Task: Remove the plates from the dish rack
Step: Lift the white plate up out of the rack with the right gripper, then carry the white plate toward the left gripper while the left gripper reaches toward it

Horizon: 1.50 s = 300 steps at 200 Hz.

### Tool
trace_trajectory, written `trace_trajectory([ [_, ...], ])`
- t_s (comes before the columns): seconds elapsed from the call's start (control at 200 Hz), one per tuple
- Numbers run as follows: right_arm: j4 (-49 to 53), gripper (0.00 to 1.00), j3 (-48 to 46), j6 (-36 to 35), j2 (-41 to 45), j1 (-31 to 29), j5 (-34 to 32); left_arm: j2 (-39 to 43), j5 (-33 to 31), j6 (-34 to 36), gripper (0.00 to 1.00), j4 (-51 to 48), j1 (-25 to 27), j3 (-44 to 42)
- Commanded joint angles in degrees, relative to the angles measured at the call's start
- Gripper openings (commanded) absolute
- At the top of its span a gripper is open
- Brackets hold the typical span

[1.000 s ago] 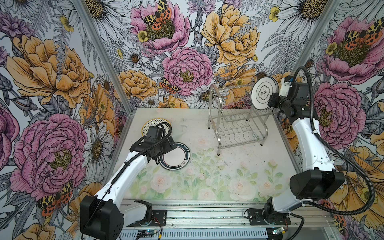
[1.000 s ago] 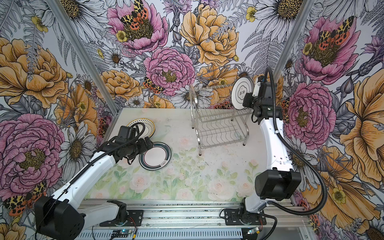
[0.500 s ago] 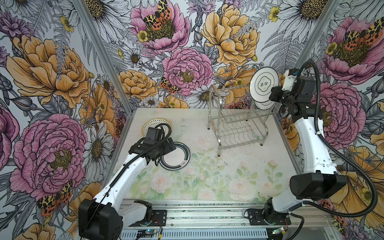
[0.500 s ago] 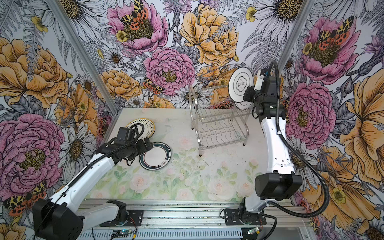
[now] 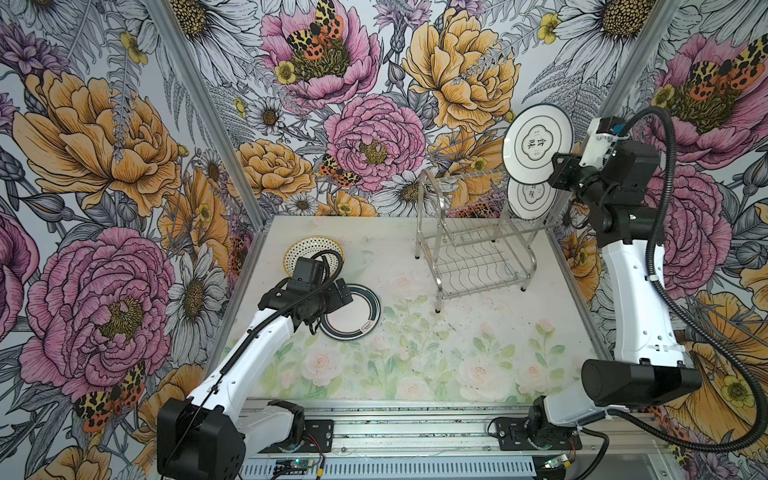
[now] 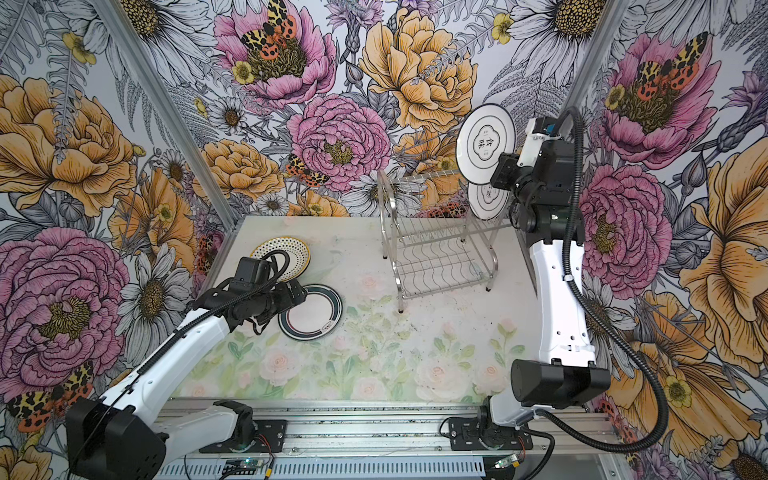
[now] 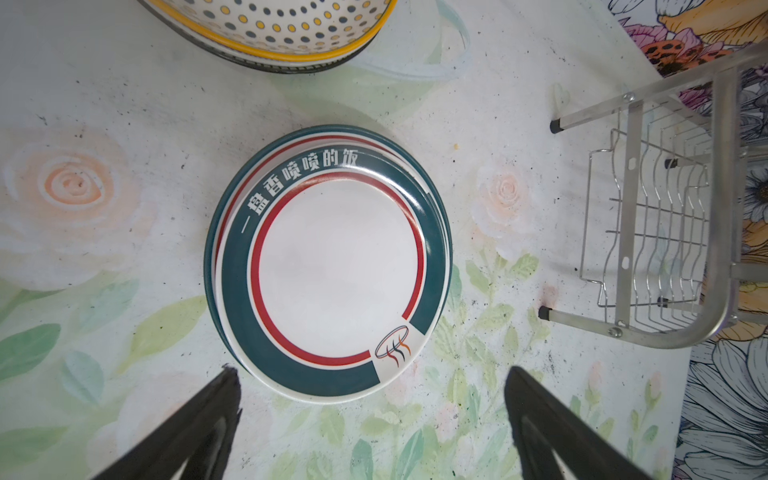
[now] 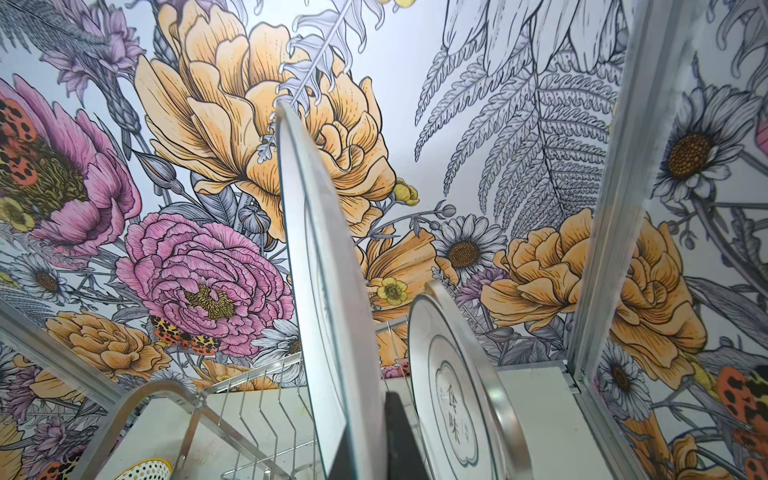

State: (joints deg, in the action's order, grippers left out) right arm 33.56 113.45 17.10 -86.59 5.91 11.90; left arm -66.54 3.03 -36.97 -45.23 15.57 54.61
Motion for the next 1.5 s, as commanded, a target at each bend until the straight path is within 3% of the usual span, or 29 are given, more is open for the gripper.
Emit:
trace_trajectory([
  [0.0, -4.0, 0.0, -1.3, 0.4, 8.6, -0.3, 1.0, 1.8, 1.2, -0.8, 0.99, 0.1, 0.4, -1.3],
  [0.345, -0.5, 0.0, -30.2, 5.3, 34.9, 0.0, -0.9, 5.6, -0.3, -0.8, 0.99, 0.3, 2.4, -2.5],
  [0.625, 6.6, 0.0, -48.1, 17.0, 49.1, -0.1, 9.9, 6.4, -2.8, -2.4, 0.99, 3.6, 7.8, -3.8],
  [0.921, 9.5, 0.0, -57.5, 25.3, 52.5, -0.6, 25.1, 7.1, -3.0, -4.4, 0.98, 10.5, 14.9, -7.1],
  [1.041, 9.3, 0.0, -60.0, 27.0, 52.3, -2.6, 26.8, 8.2, -2.8, -5.5, 0.99, 14.8, 18.7, -8.8],
  [1.311, 8.4, 0.0, -65.2, 29.1, 52.2, -13.8, 19.9, 8.1, -0.9, -6.9, 0.99, 20.9, 22.1, -11.1],
  [1.496, 1.4, 0.0, -70.8, 32.6, 50.2, -21.4, 13.9, 6.6, 1.8, -6.8, 0.97, 25.9, 24.2, -11.4],
])
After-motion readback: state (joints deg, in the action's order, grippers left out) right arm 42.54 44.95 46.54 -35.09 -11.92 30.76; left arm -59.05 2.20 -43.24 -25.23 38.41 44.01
